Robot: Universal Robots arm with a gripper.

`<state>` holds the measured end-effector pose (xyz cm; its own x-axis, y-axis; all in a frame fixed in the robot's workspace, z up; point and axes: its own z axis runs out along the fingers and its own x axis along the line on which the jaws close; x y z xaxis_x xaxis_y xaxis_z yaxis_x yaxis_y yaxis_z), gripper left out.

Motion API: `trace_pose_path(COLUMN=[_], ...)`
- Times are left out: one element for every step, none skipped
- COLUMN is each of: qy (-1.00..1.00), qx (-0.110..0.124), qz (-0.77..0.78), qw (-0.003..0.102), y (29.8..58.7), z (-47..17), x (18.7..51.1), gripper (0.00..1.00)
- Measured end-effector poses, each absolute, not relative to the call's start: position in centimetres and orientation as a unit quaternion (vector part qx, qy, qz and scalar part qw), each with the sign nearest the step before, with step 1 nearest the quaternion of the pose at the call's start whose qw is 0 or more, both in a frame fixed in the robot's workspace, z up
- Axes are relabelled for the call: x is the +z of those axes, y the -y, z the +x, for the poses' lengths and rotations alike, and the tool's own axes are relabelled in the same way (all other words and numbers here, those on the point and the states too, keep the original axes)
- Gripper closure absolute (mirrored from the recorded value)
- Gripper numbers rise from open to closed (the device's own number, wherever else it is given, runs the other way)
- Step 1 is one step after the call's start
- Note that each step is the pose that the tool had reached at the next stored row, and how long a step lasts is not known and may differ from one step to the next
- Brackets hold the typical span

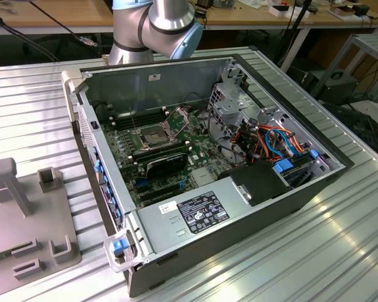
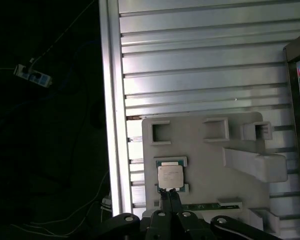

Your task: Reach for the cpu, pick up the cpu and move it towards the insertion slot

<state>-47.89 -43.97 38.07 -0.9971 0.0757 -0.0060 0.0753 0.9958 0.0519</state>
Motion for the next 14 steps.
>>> trace_pose_path(qy=[-0.999,-0.999,-0.999,-0.999,-0.999,-0.999,-0.999,-0.999,-0.999,-0.999,-0.999,-0.999,-0.999,-0.999], qx=[0.026,0.026,0.026,0.026,0.025,0.024,0.024,0.024,0.024,0.024,0.024,0.024,0.024,0.024], qz=[0.038,0.038,0.037,0.037,0.036,0.034,0.033,0.032,0.032,0.031,0.031,0.030,0.030,0.030], qw=[0.004,0.004,0.004,0.004,0.004,0.004,0.004,0.004,0.004,0.004,0.004,0.004,0.004,0.004], y=[44.0,44.0,44.0,44.0,44.0,44.0,44.0,44.0,44.0,44.0,44.0,44.0,44.0,44.0], z=[-47.9,-47.9,-47.9,-47.9,-47.9,-47.9,-47.9,-47.9,-47.8,-47.8,-47.8,-47.8,-47.8,-47.8], x=[38.1,38.1,38.0,37.9,37.9,37.8,37.7,37.5,37.3,37.1,36.9,36.7,36.6,36.3], gripper=[0.89,0.89,0.89,0.89,0.89,0.89,0.89,0.89,0.89,0.83,0.83,0.83,0.76,0.71])
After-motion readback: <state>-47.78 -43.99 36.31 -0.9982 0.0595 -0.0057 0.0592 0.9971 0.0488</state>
